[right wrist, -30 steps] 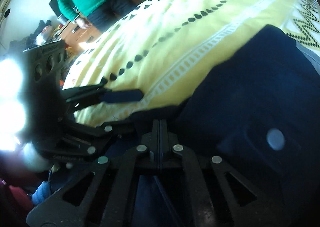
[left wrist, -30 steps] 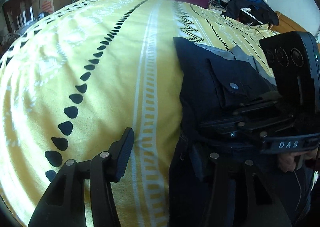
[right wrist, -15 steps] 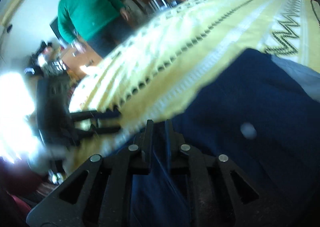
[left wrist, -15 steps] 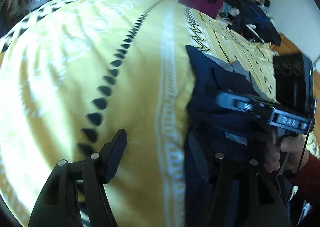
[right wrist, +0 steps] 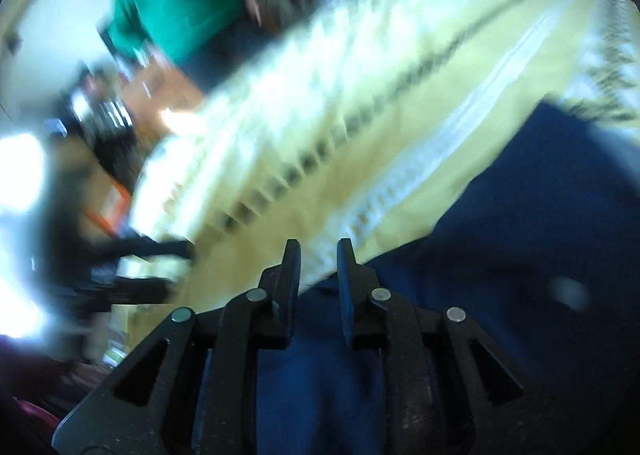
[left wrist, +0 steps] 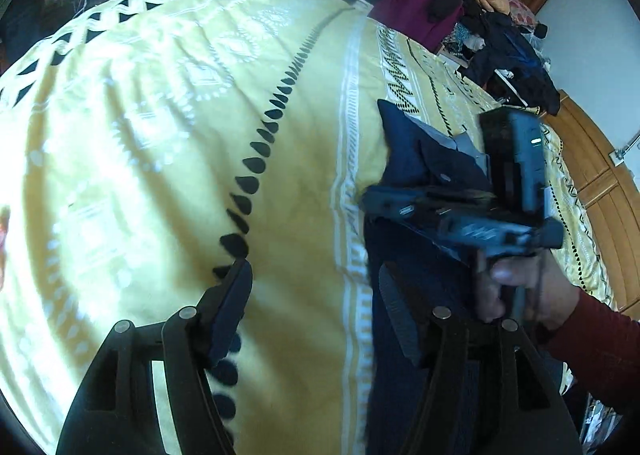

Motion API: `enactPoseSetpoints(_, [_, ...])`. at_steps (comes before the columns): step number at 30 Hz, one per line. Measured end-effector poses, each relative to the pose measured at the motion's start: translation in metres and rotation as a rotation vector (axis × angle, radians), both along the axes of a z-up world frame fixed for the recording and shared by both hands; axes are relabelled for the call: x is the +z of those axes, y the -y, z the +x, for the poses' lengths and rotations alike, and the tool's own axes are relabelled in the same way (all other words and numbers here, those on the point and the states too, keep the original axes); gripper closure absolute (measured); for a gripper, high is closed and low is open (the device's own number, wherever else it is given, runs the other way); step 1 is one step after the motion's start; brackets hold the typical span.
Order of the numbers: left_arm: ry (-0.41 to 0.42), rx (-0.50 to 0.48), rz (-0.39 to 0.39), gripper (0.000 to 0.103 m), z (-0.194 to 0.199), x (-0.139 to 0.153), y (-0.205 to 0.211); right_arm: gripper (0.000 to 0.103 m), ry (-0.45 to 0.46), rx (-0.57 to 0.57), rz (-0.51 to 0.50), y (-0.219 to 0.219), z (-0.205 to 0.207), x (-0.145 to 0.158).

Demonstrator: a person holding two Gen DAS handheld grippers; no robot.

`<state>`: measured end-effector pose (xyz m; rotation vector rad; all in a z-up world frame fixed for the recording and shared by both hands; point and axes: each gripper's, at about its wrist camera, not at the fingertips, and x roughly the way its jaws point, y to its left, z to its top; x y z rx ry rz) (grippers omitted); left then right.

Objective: Fold small clothes

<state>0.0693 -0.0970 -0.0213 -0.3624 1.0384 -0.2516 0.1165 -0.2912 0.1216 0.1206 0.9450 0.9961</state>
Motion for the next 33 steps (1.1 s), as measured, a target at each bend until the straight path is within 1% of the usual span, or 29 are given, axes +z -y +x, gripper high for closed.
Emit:
enactPoseSetpoints(1, [0.012,0.004,-0.008,0.033,-0.007,0.006,-0.004,0.077,0.029,-0.057,0.017,0.029,-0.011,0.019])
enactPoseSetpoints(2, [0.024,0.006,-0.018,0.031,-0.014,0.011,-0.008,0.067,0.042,-0.110,0.026,0.056,-0.024,0.031])
enactPoseSetpoints(4, [0.028,-0.003,-0.049,0.030,-0.027,0.018,-0.015,0.055,0.051,-0.201,0.025,0.108,-0.053,0.045])
enactPoseSetpoints(6, [0.024,-0.028,-0.086,0.030,-0.042,0.021,-0.018,0.054,0.050,-0.307,-0.033,0.161,-0.097,0.053])
enactPoseSetpoints(8, [0.013,-0.078,-0.109,0.030,-0.059,0.021,-0.015,0.046,0.018,-0.399,-0.083,0.206,-0.142,0.053])
enactPoseSetpoints(9, [0.001,-0.115,-0.117,0.030,-0.069,0.019,-0.010,0.045,0.000,-0.455,-0.120,0.233,-0.170,0.052])
enactPoseSetpoints(12, [-0.039,-0.216,-0.137,0.030,-0.097,0.012,0.004,0.041,-0.078,-0.573,-0.187,0.294,-0.250,0.039])
enactPoseSetpoints(14, [-0.072,-0.278,-0.159,0.030,-0.116,0.005,0.013,0.039,-0.147,-0.651,-0.198,0.328,-0.300,0.028])
enactPoseSetpoints(16, [-0.105,-0.314,-0.168,0.030,-0.134,-0.004,0.020,0.039,-0.193,-0.712,-0.209,0.354,-0.334,0.018])
enactPoseSetpoints(17, [-0.123,-0.327,-0.173,0.030,-0.142,-0.009,0.022,0.038,-0.217,-0.750,-0.242,0.367,-0.354,0.010])
enactPoseSetpoints(18, [-0.137,-0.341,-0.173,0.030,-0.148,-0.012,0.023,0.038,-0.236,-0.770,-0.255,0.376,-0.365,0.004])
enactPoseSetpoints(20, [-0.141,-0.369,-0.148,0.030,-0.159,-0.012,0.026,0.038,-0.288,-0.784,-0.264,0.388,-0.385,-0.012])
enactPoseSetpoints(22, [-0.144,-0.378,-0.150,0.030,-0.160,-0.010,0.025,0.038,-0.348,-0.776,-0.269,0.391,-0.392,-0.031])
enactPoseSetpoints(24, [-0.148,-0.384,-0.140,0.030,-0.164,-0.006,0.023,0.035,-0.393,-0.764,-0.276,0.385,-0.392,-0.043])
enactPoseSetpoints(26, [-0.164,-0.394,-0.147,0.030,-0.168,-0.006,0.022,0.026,-0.429,-0.726,-0.278,0.384,-0.391,-0.062])
enactPoseSetpoints(29, [-0.191,-0.416,-0.152,0.030,-0.172,-0.007,0.023,0.025,-0.471,-0.689,-0.297,0.379,-0.383,-0.081])
enactPoseSetpoints(33, [-0.220,-0.445,-0.132,0.030,-0.184,-0.010,0.029,0.025,-0.488,-0.689,-0.294,0.384,-0.385,-0.090])
